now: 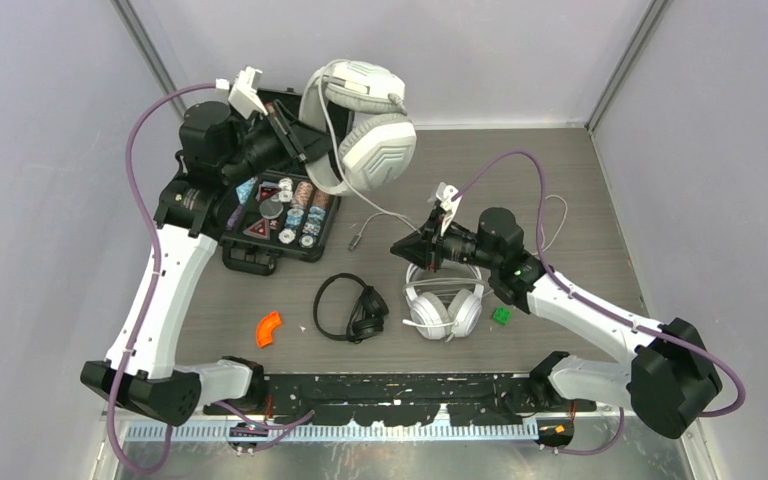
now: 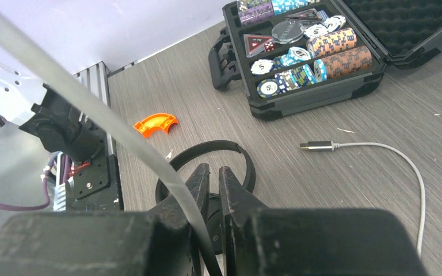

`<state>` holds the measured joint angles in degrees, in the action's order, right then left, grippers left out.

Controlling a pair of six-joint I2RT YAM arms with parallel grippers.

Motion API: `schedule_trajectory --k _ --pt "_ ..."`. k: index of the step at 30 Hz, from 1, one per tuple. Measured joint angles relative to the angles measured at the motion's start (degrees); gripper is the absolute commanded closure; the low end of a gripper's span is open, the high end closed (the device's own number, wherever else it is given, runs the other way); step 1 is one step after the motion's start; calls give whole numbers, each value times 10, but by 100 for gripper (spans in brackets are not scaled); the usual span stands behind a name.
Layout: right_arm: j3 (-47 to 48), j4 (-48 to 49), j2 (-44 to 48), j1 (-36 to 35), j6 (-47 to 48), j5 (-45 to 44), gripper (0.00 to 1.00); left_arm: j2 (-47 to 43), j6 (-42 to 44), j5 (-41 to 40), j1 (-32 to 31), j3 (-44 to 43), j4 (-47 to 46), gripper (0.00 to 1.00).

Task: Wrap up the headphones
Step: Wrap the headphones cable around the headphones.

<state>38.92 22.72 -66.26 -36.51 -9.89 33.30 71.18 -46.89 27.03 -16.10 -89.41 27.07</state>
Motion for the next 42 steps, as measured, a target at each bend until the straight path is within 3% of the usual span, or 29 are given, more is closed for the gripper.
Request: schedule_trajectory --k 4,11,17,25,33,42 --pt "-2 5 0 0 -3 0 100 -5 -25 -10 0 0 -30 100" --pt "5 -6 0 9 0 -5 99 -3 -1 61 1 1 -54 100" --pt "85 -113 0 35 9 -8 99 2 143 158 1 1 -9 100" --pt "130 -229 9 40 -13 12 98 -1 378 176 1 9 70 100" --pt "180 -320 10 40 -49 31 98 -1 539 128 -11 25 136 100" --pt "236 -399 10 39 -85 53 93 -10 676 17 -66 48 166 100"
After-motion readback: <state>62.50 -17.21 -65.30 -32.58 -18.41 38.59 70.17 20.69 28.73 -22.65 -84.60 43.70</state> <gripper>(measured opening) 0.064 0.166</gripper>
